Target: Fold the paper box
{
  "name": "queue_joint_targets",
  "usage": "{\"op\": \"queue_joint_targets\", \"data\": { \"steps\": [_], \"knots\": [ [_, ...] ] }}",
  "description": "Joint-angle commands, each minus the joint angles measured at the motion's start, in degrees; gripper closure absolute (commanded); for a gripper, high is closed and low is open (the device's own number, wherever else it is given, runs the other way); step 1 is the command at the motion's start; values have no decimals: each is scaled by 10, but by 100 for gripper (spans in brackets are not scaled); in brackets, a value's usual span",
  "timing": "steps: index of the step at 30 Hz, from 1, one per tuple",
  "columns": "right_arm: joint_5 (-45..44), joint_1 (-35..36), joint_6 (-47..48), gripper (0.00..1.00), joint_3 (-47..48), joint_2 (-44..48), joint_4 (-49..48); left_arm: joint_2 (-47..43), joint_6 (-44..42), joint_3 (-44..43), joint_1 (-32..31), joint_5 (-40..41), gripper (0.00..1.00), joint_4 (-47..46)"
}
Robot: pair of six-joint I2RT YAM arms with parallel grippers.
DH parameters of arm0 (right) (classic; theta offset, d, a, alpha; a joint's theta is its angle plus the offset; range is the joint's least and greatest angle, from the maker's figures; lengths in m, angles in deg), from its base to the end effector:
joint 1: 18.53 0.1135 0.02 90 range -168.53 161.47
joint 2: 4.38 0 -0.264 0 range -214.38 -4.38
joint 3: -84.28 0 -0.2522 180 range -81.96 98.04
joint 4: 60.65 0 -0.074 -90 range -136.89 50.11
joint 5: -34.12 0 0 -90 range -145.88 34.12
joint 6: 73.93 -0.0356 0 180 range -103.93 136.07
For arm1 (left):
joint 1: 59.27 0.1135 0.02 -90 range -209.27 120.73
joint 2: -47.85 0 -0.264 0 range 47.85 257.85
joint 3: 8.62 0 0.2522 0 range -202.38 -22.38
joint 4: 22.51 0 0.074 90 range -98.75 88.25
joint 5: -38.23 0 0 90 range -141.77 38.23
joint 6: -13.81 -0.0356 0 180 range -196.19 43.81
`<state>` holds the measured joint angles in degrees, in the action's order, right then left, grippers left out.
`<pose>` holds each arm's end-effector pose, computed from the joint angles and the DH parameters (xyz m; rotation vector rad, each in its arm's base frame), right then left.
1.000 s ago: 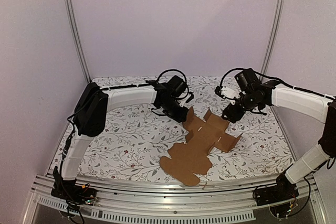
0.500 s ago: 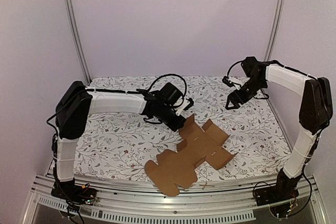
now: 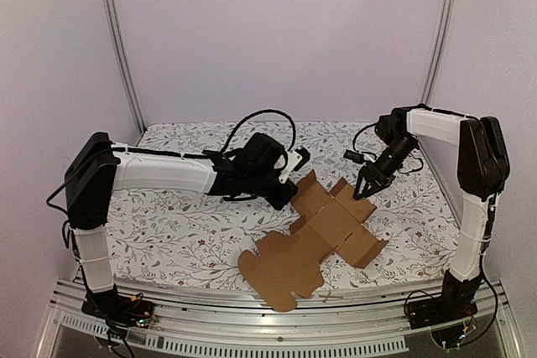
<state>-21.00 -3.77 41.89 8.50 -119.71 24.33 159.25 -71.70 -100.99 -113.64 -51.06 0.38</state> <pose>0.3521 0.1138 0.2009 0.9776 -2.7864 -0.9383 0.2545 -0.3544 0.2038 0.9880 2.1399 -0.5039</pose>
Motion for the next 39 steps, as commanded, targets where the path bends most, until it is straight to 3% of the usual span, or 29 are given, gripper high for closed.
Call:
{"op": "queue_joint_targets", "data": {
  "steps": [1, 15, 18, 32, 38, 39],
  "knots": [
    [31, 2, 24, 36, -6, 12, 37, -9, -2, 9, -2, 16, 100, -20],
    [10, 2, 20, 85, -19, 22, 22, -16, -2, 20, -1, 25, 100, -26],
    [7, 2, 17, 92, -17, 20, 21, -18, -1, 22, -1, 28, 100, -28],
    [-4, 2, 17, 94, -20, 13, 30, -24, 1, 29, -1, 40, 100, -39],
    [-1, 2, 21, 100, -16, 4, 34, -37, 5, 45, -3, 39, 100, -60],
    [-7, 2, 21, 100, -11, 6, 34, -41, 5, 49, -2, 39, 95, -62]
  ]
}}
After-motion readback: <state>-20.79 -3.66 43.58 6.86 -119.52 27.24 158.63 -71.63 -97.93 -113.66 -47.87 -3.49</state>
